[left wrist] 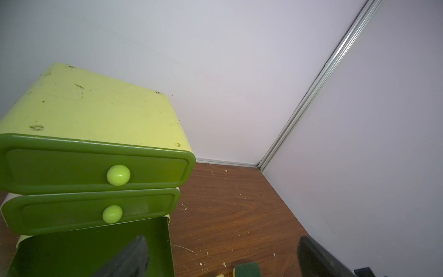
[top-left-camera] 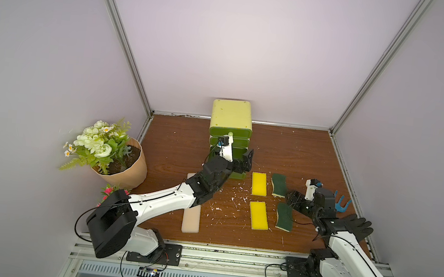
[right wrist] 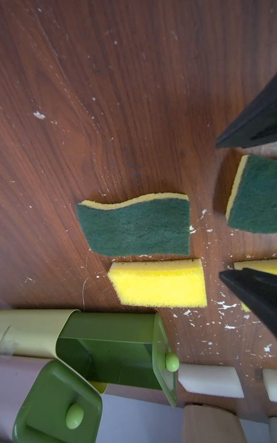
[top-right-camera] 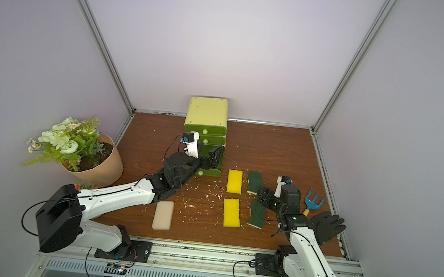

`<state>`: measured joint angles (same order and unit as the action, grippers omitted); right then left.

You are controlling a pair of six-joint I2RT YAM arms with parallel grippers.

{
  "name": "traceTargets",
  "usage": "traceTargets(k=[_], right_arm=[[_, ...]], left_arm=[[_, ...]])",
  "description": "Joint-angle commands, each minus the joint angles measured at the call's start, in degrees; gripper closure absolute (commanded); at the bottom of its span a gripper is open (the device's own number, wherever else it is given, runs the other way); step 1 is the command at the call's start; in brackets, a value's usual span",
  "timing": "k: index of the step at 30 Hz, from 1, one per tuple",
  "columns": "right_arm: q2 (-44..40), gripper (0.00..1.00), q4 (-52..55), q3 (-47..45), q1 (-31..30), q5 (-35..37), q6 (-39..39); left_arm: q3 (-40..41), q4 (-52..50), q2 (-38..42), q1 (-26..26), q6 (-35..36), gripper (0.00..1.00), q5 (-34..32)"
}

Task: Take the sponge out of the drawer
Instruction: Adjust the sponge at the center of the board.

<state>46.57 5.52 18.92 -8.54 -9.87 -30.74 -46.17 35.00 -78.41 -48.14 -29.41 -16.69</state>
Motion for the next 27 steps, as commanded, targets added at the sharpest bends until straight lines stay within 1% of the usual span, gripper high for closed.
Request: traceTargets(k=[1,4,15,22,23,27], right_arm=[[-0.9,0.17,0.5,-0.5,0.4,-1.9,-0.7],[-0.5,0.17,0.9,-0.9,0.5,-1.9,-0.5],[4.2,0.16,-2.5,-3.1,0.5,-5.5,-1.4],[4.2,0.15,-4.4,-3.6,0.5,-8.0,-2.9],[4.3,0.15,-4.8,-3.7,0.5,-10.0,-3.2],[5.2,0.15,-7.1,-4.3,0.5,-13.2,-4.5]], left_arm=[[0.8,1.2,0.7,0.5,1.6,0.0,1.1],[0.9,1.6,0.5,0.5,1.7,0.0,1.3],[0.8,3.1,-0.9,0.5,1.3,0.0,2.3],[1.0,3.5,-1.0,0.5,1.4,0.0,2.3],[1.0,3.6,-1.0,0.6,1.4,0.0,2.3],[1.1,3.6,-1.1,0.5,1.5,0.0,2.3]])
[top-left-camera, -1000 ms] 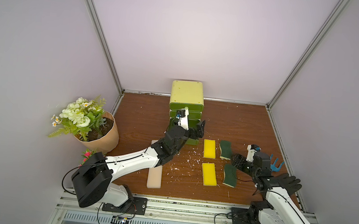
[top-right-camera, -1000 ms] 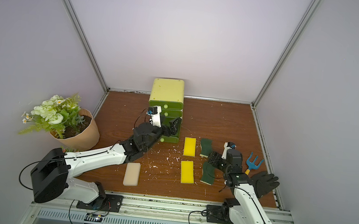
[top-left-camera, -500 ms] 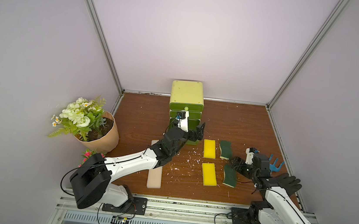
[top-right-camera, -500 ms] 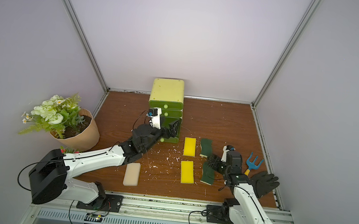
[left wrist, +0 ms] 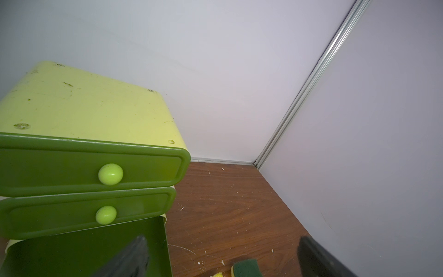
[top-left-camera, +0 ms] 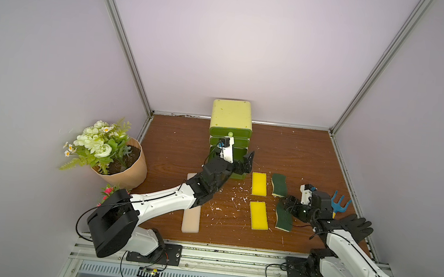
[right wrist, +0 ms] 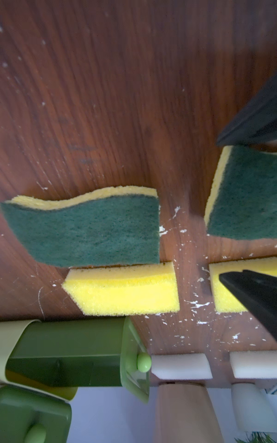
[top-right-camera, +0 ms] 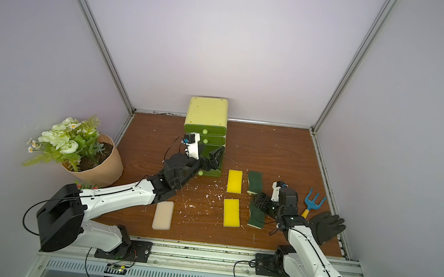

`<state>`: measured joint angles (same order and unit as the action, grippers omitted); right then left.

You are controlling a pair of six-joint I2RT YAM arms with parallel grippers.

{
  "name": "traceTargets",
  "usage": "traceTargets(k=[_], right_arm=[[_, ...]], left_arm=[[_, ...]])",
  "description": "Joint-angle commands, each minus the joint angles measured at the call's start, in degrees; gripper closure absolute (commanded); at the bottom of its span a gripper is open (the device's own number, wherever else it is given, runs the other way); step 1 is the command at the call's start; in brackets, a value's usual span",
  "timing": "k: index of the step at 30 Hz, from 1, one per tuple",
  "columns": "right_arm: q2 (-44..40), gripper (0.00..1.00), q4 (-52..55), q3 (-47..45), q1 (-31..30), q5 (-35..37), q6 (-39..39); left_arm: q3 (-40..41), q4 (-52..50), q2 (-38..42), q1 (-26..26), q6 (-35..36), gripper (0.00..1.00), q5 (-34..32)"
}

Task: Take the sponge out of the drawer
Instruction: Adjust the sponge at the center of the board, then close the drawer in the storage box.

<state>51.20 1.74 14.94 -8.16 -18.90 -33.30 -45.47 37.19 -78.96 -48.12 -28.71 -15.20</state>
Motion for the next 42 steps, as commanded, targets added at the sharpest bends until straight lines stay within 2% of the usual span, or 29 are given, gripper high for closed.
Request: traceTargets(k=[1,4,13,14,22,28,34,42], right_arm=[[0.7,0.15,-3.6,-0.4,0.1,-4.7,-2.1],[1.2,0.15,-3.3,0.2,0.1,-5.0,-1.7],[-3.0,0.16,-1.2,3.4,0.2,0.4,-0.3],[-3.1,0.16,-1.4,3.8,0.1,1.9,-0.1],[0.9,0.15,-4.8,7.7,-2.2,1.0,2.3],[4.4,0.11,-9.3,11.6,-11.2,6.7,6.8],[9.0,0.02,-15.9,14.3,-22.0,14.9,15.7],[20.0,0.01,-17.6,20.7,-34.0,26.3,29.4]], left_arm=[[0.4,1.4,-0.5,0.5,0.8,0.0,0.8],[0.4,1.4,-0.6,0.6,0.9,0.0,0.7],[0.8,-1.2,0.8,1.8,0.5,0.0,-0.3],[1.1,-1.4,1.1,2.5,-0.2,0.01,0.3],[4.1,-4.0,4.6,8.3,-2.3,0.0,4.6],[7.3,-4.2,8.0,12.1,-3.5,0.0,5.4],[9.3,-4.6,10.3,14.2,-3.5,0.0,5.6],[11.3,-3.8,12.9,15.0,-3.7,0.0,4.1]])
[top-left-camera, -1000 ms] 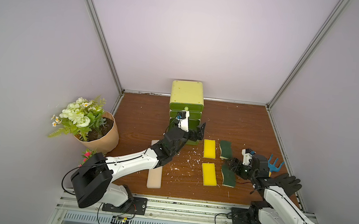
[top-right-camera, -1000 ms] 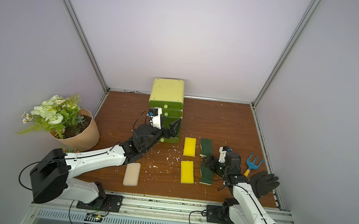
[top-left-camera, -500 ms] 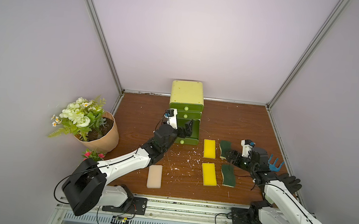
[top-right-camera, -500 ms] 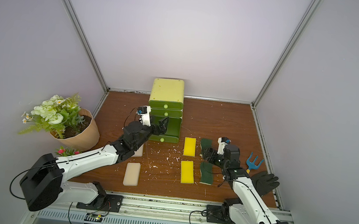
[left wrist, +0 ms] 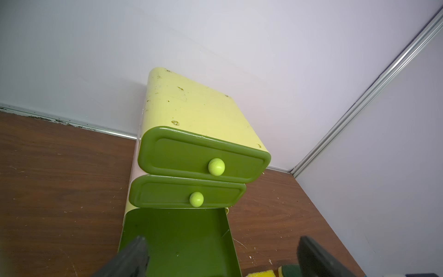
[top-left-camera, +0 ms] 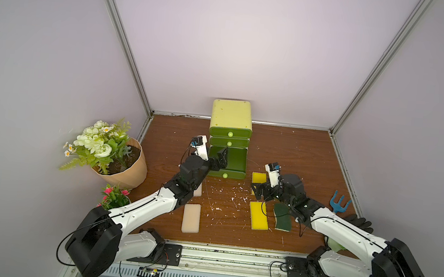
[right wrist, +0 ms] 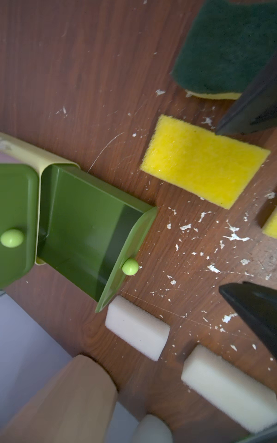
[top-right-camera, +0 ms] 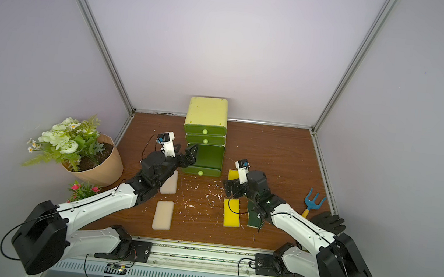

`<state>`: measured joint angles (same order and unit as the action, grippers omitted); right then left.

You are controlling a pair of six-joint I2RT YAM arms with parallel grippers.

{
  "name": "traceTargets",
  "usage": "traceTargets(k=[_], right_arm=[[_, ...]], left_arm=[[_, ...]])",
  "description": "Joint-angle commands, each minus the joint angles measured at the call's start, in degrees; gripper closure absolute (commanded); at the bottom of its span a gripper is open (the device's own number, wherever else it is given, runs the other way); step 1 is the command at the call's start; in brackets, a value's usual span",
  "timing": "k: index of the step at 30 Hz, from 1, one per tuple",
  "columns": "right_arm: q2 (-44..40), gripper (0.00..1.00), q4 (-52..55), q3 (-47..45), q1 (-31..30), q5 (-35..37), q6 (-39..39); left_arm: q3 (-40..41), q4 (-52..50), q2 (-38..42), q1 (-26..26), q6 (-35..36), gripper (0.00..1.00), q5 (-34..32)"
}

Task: Take the sponge out of the drawer
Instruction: Close the drawer in the storage box.

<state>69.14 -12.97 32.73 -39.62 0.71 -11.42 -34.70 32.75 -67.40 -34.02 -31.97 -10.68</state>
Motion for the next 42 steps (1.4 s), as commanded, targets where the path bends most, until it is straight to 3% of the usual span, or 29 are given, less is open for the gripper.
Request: traceTargets(k=[1,8,18,27,42], right_arm=[[3.6,0.01,-3.2,3.8,-3.9,8.3,8.7],[15.4,0.01,0.4,12.2,-9.4,18.2,13.5],[29.0,0.01,6.5,24.3,-11.7,32.8,13.8],[33.1,0.01,5.2,28.1,-11.7,38.4,15.3],[41.5,0.01,2.3,35.8,-11.6,41.3,17.5]], left_arm=[[0.8,0.9,1.5,1.0,-0.5,0.0,-0.5],[1.4,0.9,2.3,1.5,-0.2,0.0,-0.3],[1.6,1.3,2.3,1.8,-0.4,0.0,0.3],[1.8,1.5,2.4,1.8,-0.4,0.01,0.5],[2.9,1.6,4.3,1.8,0.2,0.0,-0.2]])
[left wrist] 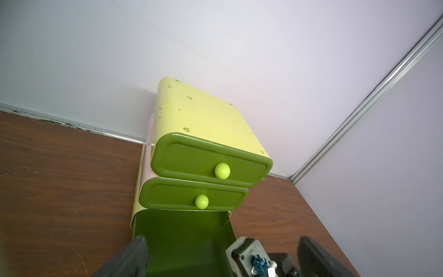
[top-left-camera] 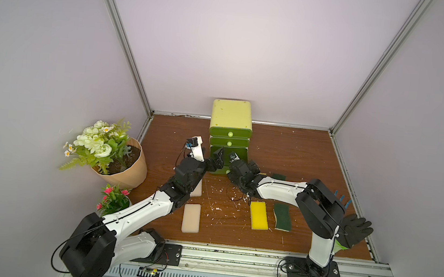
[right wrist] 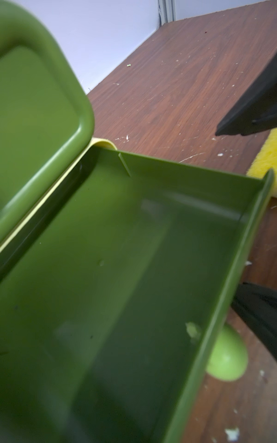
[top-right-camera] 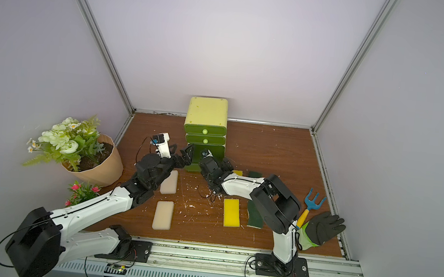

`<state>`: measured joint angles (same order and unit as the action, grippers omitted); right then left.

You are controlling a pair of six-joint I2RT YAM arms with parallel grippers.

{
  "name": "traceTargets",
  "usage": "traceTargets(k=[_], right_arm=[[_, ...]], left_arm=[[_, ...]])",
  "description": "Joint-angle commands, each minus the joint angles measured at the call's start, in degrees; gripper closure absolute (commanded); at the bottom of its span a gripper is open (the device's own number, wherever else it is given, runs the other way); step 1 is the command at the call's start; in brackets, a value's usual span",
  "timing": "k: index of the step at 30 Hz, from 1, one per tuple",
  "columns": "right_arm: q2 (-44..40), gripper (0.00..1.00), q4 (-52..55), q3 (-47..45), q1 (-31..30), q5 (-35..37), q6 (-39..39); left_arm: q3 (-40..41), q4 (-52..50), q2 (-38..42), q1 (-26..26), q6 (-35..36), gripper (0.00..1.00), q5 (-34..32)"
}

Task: Take the sponge out of the drawer
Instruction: Close the drawer in the storage box.

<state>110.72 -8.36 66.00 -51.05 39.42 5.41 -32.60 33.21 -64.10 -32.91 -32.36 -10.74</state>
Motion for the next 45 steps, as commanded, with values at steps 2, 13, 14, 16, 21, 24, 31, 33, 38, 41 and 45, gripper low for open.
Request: traceTargets(k=[2,13,14,16,21,24,31,33,38,41,45], right_arm=[[0.7,0.01,-3.0,3.5,-0.1,2.3,0.5],[4.6,0.01,-7.2,7.3,2.4,-1.7,-4.3],[4.9,0.01,-7.5,7.6,2.7,-2.4,-5.0],[5.3,0.01,-7.8,8.0,3.4,-3.8,-6.6],[5.4,0.01,-8.9,7.4,5.6,-8.9,-13.0],[5.0,0.01,-9.9,6.5,7.3,-13.4,-17.8],[3.0,0.01,-16.4,0.9,12.3,-26.7,-30.6],[2.6,0.01,-19.1,-1.3,13.9,-30.7,-34.7],[1.7,0.01,-23.8,-4.4,16.8,-35.6,-40.9],[2.0,0.01,-24.6,-4.7,17.7,-36.6,-42.3],[3.1,0.01,-24.9,-4.1,18.3,-37.5,-43.6]], left_arm=[[0.8,1.2,1.3,0.8,0.6,0.0,-0.2],[2.1,0.9,3.8,1.1,1.2,0.0,-1.3],[2.1,0.9,4.1,1.1,1.3,0.01,-1.5],[2.4,0.8,4.6,1.2,1.5,0.01,-1.6],[2.7,0.2,5.7,1.5,1.8,0.0,-2.1],[3.0,0.2,6.1,1.6,1.8,0.01,-2.4],[3.1,0.2,6.3,1.9,1.8,0.01,-2.4],[3.2,0.2,6.3,1.9,1.7,0.01,-2.3],[3.2,0.4,6.1,1.9,1.5,0.01,-2.3],[3.3,0.5,6.1,2.1,1.5,0.0,-2.2],[3.3,0.5,6.3,2.1,1.4,0.01,-2.2]])
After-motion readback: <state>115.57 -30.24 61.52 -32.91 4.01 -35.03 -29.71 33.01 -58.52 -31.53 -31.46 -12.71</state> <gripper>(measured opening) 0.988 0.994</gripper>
